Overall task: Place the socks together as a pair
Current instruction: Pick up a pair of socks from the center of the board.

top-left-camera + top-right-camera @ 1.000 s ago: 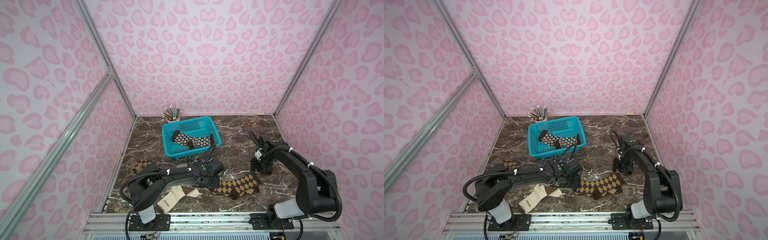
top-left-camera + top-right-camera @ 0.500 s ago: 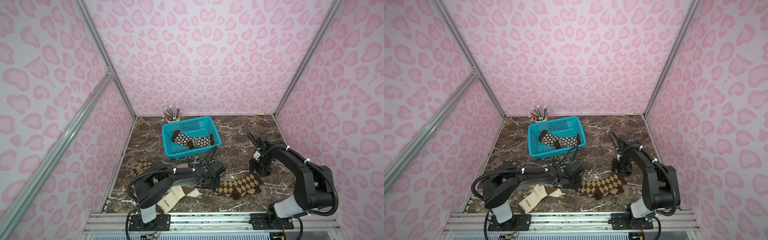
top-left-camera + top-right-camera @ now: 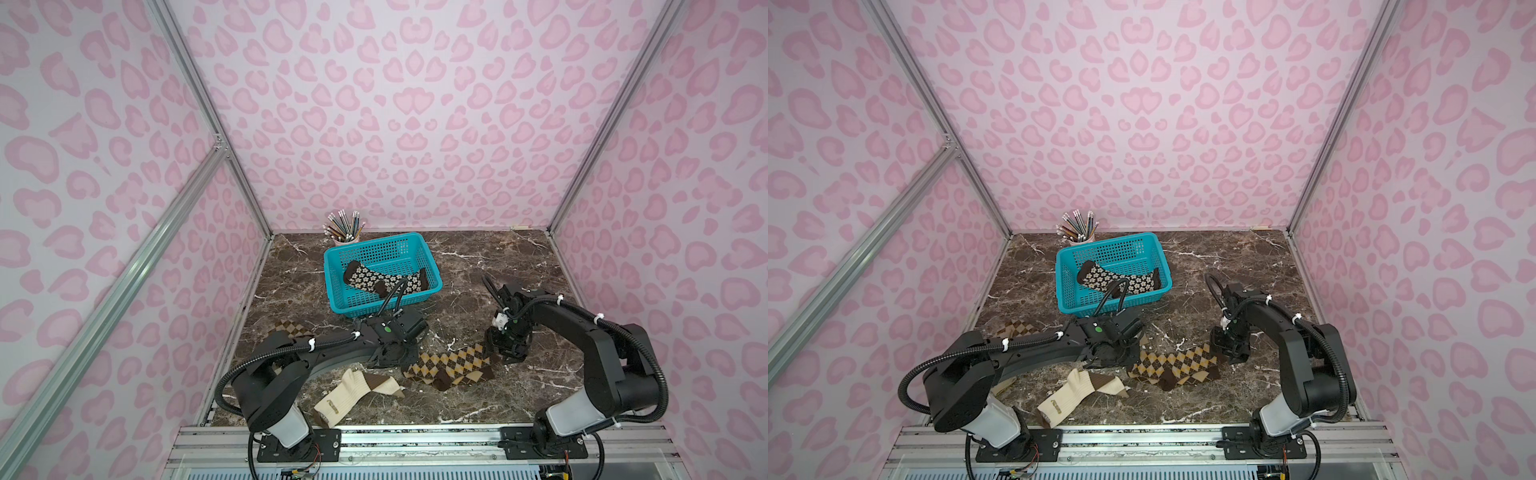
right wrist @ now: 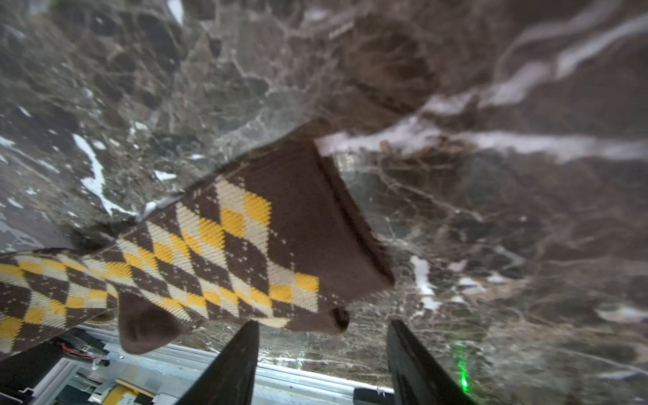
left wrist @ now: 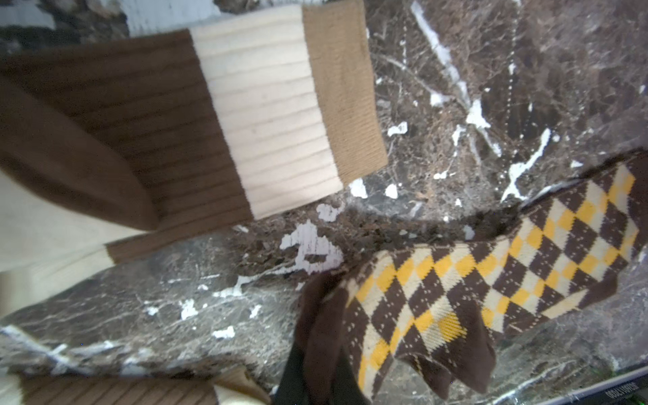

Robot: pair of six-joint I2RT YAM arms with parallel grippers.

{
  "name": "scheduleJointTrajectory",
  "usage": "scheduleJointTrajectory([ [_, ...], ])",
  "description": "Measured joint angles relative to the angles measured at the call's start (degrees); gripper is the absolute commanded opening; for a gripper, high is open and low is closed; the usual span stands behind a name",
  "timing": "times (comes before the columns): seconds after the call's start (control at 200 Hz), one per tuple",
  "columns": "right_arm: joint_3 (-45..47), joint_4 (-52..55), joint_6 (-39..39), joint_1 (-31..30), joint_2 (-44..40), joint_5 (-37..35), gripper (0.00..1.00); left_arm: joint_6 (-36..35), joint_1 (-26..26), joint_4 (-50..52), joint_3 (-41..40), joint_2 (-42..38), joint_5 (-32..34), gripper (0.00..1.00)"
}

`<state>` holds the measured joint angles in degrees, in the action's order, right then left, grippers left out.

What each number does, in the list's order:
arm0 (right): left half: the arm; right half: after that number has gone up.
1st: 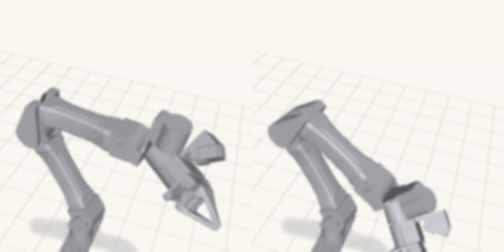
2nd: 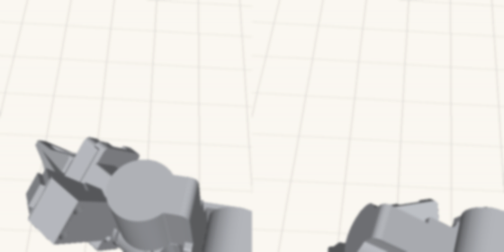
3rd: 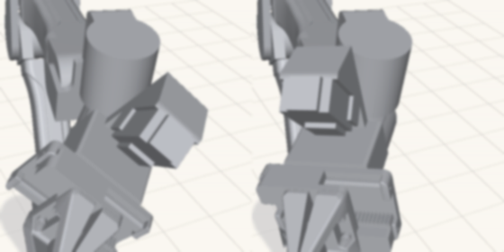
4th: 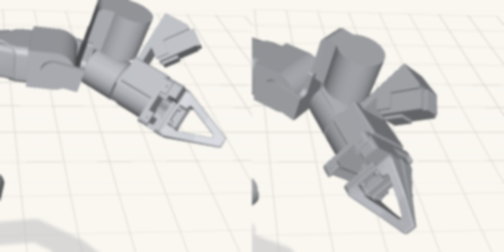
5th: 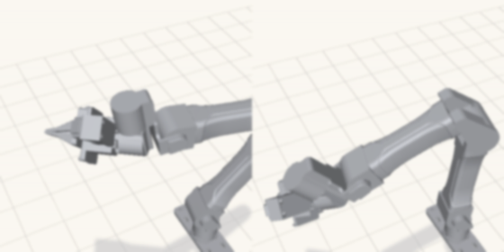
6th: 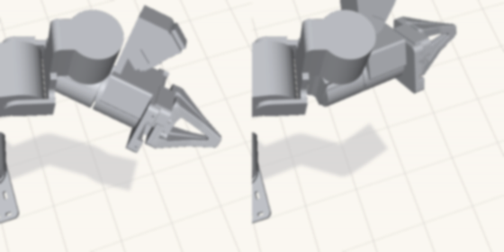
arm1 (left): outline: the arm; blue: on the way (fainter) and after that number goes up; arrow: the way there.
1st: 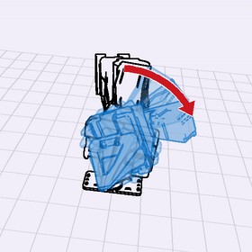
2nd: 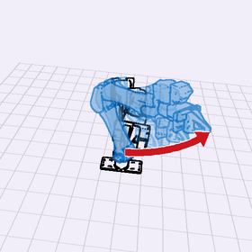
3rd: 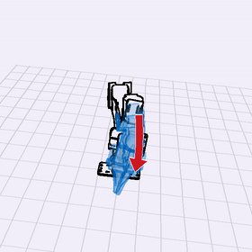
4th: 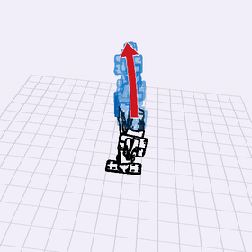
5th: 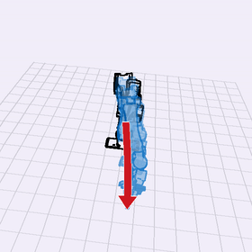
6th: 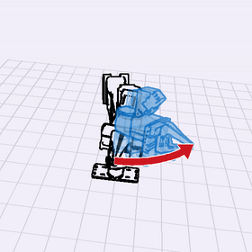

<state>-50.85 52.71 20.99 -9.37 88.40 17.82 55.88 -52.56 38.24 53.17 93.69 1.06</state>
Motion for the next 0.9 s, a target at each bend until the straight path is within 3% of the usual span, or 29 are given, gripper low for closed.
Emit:
scheduleJointTrajectory([
  [0.29, 5.11, -5.38, 4.66, -3.17, -0.87, 1.57, 0.58, -0.55, 0.0, -0.2, 0.04, 0.37, -0.26, 0.04],
  [0.46, 6.73, -6.08, 7.41, -4.09, -1.99, -0.2, 0.41, -0.59, 0.02, -0.33, 0.04, 0.33, -0.76, 0.04],
  [0.63, 7.1, -6.75, 10.95, -6.82, -1.88, -3.26, 0.1, -0.96, 0.07, -0.31, 0.13, -0.68, -1.27, 0.04],
  [0.71, 7.43, -7.58, 12.11, -7.56, -2.27, -3.52, 0.0, -0.98, 0.07, -0.11, 0.83, -2.08, -1.27, 0.04],
  [0.905, 6.84, -9.29, 13.75, -7.96, -9.14, -7.82, 0.0, -1.75, 0.07, 0.42, 4.7, -6.58, -1.2, 0.04],
])
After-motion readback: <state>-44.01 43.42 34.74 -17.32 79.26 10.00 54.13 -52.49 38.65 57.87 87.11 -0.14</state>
